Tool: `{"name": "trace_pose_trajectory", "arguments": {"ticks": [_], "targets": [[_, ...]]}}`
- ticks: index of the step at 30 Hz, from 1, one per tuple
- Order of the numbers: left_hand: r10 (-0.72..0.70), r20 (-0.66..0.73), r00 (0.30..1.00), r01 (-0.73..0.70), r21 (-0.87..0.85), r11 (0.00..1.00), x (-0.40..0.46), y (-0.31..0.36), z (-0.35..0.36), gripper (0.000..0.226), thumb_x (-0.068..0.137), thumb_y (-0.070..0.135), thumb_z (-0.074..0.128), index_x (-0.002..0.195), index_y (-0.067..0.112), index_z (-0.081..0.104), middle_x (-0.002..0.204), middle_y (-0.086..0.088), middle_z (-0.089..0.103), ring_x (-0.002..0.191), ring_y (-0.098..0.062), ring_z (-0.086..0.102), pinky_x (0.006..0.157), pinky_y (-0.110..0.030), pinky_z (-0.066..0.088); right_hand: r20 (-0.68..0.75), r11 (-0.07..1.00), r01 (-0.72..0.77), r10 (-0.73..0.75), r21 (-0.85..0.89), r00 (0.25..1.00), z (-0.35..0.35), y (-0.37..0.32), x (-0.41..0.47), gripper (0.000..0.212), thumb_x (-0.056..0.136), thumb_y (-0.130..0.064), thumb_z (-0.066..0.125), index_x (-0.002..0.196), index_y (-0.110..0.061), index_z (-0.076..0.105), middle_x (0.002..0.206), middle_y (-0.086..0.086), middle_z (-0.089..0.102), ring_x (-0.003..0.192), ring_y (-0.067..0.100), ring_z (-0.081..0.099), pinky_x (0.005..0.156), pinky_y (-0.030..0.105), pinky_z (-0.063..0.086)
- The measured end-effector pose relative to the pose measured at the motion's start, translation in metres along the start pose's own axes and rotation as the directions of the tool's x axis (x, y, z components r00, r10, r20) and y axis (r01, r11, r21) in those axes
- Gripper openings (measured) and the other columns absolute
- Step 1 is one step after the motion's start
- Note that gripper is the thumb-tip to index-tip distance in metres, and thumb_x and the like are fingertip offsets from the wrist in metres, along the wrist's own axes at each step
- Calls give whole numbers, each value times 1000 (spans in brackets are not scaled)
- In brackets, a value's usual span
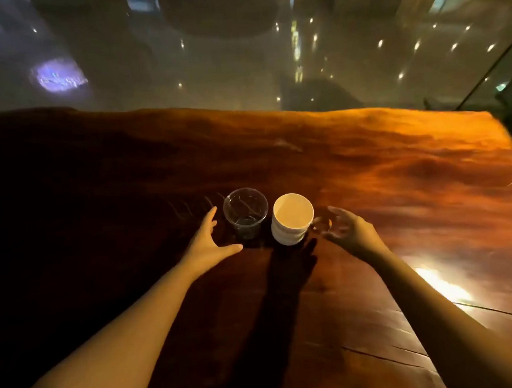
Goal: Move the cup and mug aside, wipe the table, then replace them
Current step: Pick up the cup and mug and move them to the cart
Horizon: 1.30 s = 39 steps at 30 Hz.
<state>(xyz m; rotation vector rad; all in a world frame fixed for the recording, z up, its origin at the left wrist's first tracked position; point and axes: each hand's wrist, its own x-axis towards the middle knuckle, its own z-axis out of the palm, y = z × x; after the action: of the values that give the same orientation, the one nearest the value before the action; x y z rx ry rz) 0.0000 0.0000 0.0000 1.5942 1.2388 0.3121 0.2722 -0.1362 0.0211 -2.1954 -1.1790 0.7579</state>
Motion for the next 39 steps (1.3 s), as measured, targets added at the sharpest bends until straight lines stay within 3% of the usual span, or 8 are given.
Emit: {"name": "trace_pose_trajectory", "arguments": {"ticks": [5, 8, 13, 19, 23, 28, 34, 39], "targets": [[70, -9, 998, -70, -93, 993, 34, -4, 18, 102, 64, 18, 81, 142, 28, 17, 149, -6, 30, 136, -17, 27, 109, -37, 26, 45, 967, -6, -5, 256, 999, 12, 20, 19, 38, 83, -16, 69, 120, -15, 59, 114, 17, 65, 96, 21, 64, 70, 44, 59], [79, -47, 996, -86, -151, 985, 45, -4, 28, 97, 65, 13, 80, 140, 26, 20, 146, -5, 34, 133, -14, 30, 110, -47, 30, 12, 942, 20, -26, 336, 1000, 19, 25, 22, 30, 84, -19, 67, 114, -14, 63, 107, 15, 68, 98, 22, 65, 69, 47, 60], [75, -116, 990, -97, -196, 976, 53, -7, 40, 85, 64, 13, 80, 134, 25, 33, 137, -2, 43, 121, -12, 42, 103, -44, 40, -5, 874, 64, -70, 482, 998, 25, 26, 22, 11, 83, -27, 65, 92, -27, 71, 96, 8, 73, 91, 19, 68, 67, 40, 60], [101, -94, 991, -118, -209, 971, 54, -10, 46, 92, 63, 12, 82, 136, 25, 27, 144, -1, 34, 128, -8, 31, 109, -46, 32, 13, 770, 47, -72, 636, 997, 33, 29, 20, 12, 86, -17, 64, 94, -12, 72, 86, 0, 75, 84, 15, 70, 63, 24, 55], [110, -121, 986, -136, -227, 964, 60, -4, 51, 87, 61, 7, 81, 132, 24, 33, 136, -3, 44, 125, -12, 40, 106, -50, 36, 24, 721, 20, -51, 693, 998, 34, 30, 22, 12, 86, -13, 64, 95, -8, 71, 86, 0, 76, 83, 15, 70, 63, 21, 53], [136, -171, 976, -173, -223, 959, 63, -4, 56, 83, 61, 8, 82, 128, 24, 36, 131, -5, 48, 122, -17, 45, 98, -37, 42, 2, 705, 20, -31, 709, 1000, 31, 28, 23, 14, 85, -13, 64, 96, -7, 71, 96, 13, 73, 88, 22, 70, 68, 28, 57], [123, -226, 966, -183, -268, 946, 36, -7, 36, 79, 62, 8, 80, 126, 29, 38, 129, 0, 48, 121, -14, 45, 90, -32, 44, -10, 703, 25, -25, 710, 1000, 22, 11, 10, 15, 85, -14, 64, 96, -8, 71, 96, 9, 74, 86, 19, 69, 70, 31, 56], [120, -312, 942, -217, -296, 930, -21, -12, -10, 78, 62, 4, 80, 124, 30, 39, 128, -2, 51, 118, -13, 47, 65, -4, 45, 9, 689, 75, -118, 721, 993, 28, -43, -15, 14, 86, -13, 64, 97, -8, 72, 97, 13, 73, 89, 23, 68, 70, 31, 56]]}}
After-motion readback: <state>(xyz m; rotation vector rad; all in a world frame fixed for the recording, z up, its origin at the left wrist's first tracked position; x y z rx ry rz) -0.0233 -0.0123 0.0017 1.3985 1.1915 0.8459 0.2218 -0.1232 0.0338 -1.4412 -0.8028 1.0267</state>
